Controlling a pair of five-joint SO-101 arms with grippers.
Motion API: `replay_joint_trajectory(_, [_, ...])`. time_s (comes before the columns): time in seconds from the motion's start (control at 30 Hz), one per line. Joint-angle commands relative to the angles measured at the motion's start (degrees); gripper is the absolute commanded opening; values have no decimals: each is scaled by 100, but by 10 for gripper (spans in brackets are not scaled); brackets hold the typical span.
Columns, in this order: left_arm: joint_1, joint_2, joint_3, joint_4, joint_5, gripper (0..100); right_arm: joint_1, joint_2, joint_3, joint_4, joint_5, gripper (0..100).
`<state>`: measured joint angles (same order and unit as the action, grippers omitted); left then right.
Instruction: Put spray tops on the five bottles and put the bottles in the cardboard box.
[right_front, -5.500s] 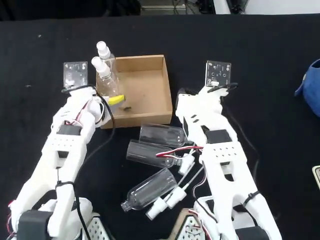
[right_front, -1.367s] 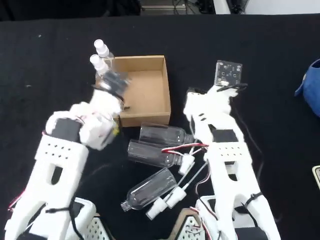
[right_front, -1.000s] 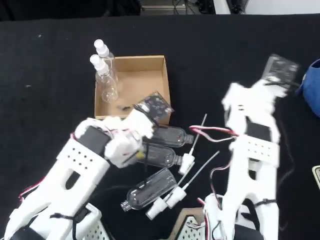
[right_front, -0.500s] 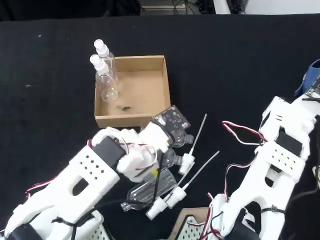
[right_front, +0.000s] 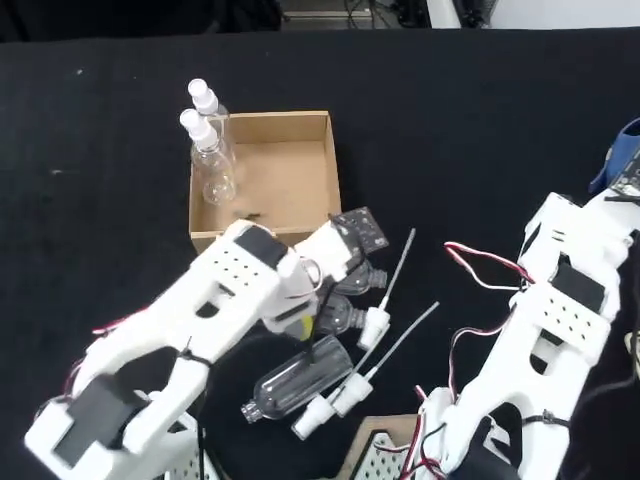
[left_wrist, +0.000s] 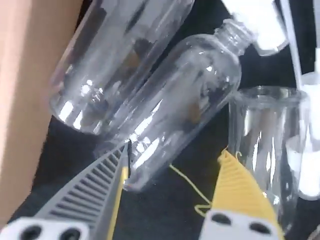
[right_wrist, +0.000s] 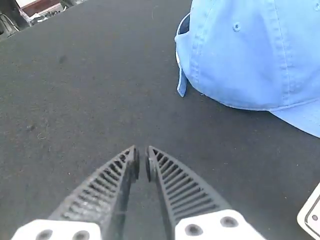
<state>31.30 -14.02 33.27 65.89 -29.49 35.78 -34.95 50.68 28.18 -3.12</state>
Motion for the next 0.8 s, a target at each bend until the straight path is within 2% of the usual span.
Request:
replay_joint_trajectory(0.0, [-48,220,-558,-105,-79,150,132,-92,-92,26,62,15])
replay_joint_trajectory(0.37, [-22,290,-523,-220,-695,152,114,-110,-4,-9,62,15])
replay_joint_trajectory(0.6, [-4,273,-734,-44,-721,152,123,-101,-4,-9,62,15])
replay_joint_trajectory(0.77, [-40,290,-743,-220,-730,152,114,-110,-4,-9,62,15])
